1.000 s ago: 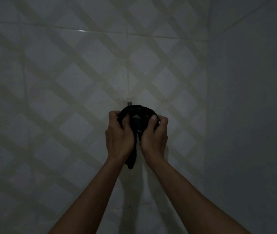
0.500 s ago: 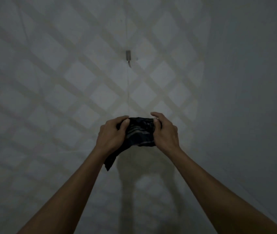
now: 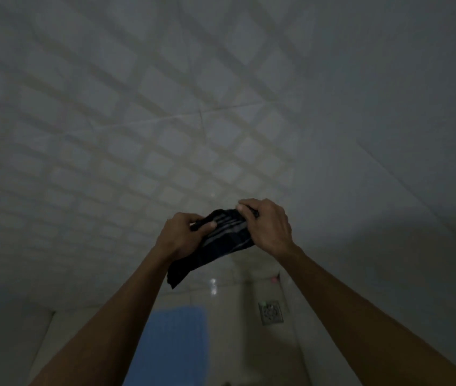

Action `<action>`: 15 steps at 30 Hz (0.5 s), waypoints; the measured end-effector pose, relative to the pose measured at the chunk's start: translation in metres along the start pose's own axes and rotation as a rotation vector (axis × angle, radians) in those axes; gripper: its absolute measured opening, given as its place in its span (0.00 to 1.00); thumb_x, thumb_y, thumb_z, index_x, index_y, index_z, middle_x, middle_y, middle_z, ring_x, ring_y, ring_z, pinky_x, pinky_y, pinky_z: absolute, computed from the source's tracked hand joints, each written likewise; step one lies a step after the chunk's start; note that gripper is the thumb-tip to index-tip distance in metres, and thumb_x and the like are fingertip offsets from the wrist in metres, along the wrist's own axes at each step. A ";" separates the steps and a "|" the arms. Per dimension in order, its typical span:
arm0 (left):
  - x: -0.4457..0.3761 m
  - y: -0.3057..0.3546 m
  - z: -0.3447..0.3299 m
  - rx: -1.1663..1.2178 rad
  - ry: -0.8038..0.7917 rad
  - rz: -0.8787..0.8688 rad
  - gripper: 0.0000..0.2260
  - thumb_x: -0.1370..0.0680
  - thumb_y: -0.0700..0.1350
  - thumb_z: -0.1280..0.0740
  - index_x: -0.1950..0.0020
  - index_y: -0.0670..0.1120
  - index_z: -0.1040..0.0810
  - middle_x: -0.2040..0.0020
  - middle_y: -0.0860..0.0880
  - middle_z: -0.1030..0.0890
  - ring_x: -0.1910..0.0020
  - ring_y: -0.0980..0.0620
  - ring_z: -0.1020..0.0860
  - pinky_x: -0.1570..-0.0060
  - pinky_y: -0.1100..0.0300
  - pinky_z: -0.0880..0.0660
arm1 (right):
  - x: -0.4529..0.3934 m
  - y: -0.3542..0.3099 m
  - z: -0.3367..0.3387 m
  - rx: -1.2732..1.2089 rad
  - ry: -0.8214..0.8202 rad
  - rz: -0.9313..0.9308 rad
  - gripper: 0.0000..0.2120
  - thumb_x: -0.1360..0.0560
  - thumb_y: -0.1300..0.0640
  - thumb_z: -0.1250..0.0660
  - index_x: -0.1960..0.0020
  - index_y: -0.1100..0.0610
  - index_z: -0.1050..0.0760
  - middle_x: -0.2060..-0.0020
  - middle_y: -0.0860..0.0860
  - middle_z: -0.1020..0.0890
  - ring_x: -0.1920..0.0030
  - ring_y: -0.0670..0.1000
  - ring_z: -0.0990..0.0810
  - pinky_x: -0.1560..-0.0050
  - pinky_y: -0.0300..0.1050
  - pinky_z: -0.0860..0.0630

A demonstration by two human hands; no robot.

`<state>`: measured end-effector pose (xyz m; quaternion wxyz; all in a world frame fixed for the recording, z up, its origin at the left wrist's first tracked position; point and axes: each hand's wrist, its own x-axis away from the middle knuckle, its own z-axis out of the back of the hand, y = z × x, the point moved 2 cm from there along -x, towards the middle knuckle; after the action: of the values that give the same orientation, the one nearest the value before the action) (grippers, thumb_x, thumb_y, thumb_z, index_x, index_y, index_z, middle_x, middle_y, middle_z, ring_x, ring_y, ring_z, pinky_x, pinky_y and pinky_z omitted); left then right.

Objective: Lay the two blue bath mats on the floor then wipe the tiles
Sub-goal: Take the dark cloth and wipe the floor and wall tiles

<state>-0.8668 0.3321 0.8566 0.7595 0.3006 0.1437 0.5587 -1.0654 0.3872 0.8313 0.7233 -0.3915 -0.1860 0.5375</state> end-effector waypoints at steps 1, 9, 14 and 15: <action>0.005 -0.009 -0.010 -0.010 -0.026 0.030 0.20 0.23 0.64 0.33 0.46 0.49 0.15 0.50 0.47 0.14 0.50 0.47 0.17 0.50 0.54 0.20 | 0.009 0.008 -0.007 -0.008 -0.001 -0.010 0.15 0.18 0.42 0.40 0.40 0.44 0.18 0.45 0.50 0.16 0.45 0.53 0.18 0.46 0.48 0.21; 0.039 -0.077 -0.064 0.468 -0.041 0.196 0.11 0.19 0.53 0.33 0.42 0.48 0.19 0.45 0.45 0.16 0.49 0.50 0.17 0.46 0.49 0.19 | 0.054 0.050 -0.061 -0.013 0.000 -0.207 0.14 0.17 0.47 0.40 0.40 0.49 0.18 0.48 0.56 0.19 0.48 0.59 0.20 0.52 0.46 0.26; 0.026 -0.127 -0.091 0.278 0.059 0.114 0.16 0.16 0.55 0.41 0.31 0.55 0.23 0.36 0.48 0.20 0.37 0.47 0.22 0.37 0.49 0.25 | 0.065 0.057 -0.108 0.056 -0.124 -0.221 0.17 0.15 0.45 0.48 0.32 0.45 0.25 0.41 0.54 0.24 0.43 0.57 0.22 0.49 0.46 0.27; 0.020 -0.136 -0.095 0.211 0.053 0.106 0.17 0.16 0.57 0.43 0.29 0.57 0.25 0.36 0.47 0.21 0.37 0.47 0.23 0.37 0.49 0.25 | 0.065 0.058 -0.119 0.073 -0.166 -0.227 0.19 0.16 0.42 0.48 0.28 0.42 0.29 0.37 0.53 0.26 0.40 0.57 0.23 0.47 0.47 0.27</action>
<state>-0.8087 0.3525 0.7010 0.6892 0.3711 0.2054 0.5875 -0.9975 0.4105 0.7028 0.7754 -0.2955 -0.2685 0.4893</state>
